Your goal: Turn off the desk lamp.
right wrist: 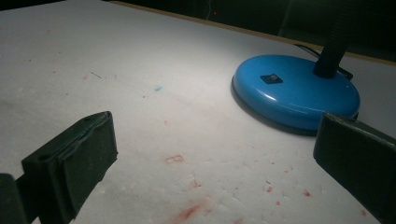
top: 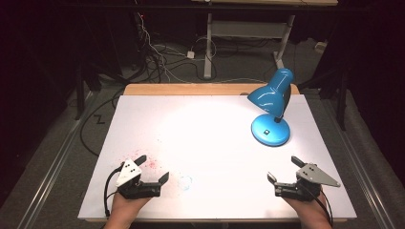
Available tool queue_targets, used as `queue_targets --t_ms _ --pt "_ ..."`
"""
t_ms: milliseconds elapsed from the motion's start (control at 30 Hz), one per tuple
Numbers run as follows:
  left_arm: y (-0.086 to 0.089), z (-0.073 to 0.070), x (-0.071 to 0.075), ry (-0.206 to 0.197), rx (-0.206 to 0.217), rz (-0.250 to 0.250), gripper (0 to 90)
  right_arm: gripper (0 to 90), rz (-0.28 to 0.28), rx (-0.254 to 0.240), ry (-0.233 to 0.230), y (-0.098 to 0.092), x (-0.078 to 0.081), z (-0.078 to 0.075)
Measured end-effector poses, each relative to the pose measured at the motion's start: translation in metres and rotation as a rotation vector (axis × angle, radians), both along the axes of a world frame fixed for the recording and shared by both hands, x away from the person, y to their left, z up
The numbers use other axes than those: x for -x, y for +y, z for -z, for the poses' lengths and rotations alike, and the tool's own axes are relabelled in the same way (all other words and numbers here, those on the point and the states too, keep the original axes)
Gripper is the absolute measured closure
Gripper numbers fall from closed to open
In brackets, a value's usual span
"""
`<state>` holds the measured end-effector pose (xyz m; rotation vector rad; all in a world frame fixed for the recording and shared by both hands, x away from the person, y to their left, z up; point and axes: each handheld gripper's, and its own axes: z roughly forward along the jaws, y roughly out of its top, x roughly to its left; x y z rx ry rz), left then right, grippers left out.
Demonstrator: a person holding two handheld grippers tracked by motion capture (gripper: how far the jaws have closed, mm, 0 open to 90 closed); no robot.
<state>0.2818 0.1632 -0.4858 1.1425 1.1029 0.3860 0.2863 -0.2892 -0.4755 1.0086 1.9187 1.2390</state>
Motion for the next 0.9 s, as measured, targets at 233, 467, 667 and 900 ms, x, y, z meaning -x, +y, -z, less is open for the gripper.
queue_targets --t_ms 233,467,667,900 --pt "-0.0010 0.0019 0.0002 0.011 0.007 0.015 0.0 0.3 0.003 0.002 0.008 -0.0017 -0.0018 0.0018" --pt "-0.0003 0.0006 0.0030 0.005 -0.001 0.018 0.0 0.3 0.002 0.001 -0.001 -0.0003 -0.0006 0.0001" --pt "0.0002 0.0009 0.0005 0.007 0.005 0.011 0.0 1.3 -0.015 0.016 0.000 0.0026 0.0001 0.0010" --pt "-0.0013 0.0010 -0.0011 0.010 -0.002 0.017 0.0 5.2 -0.017 0.019 -0.001 0.0025 0.0000 0.0008"
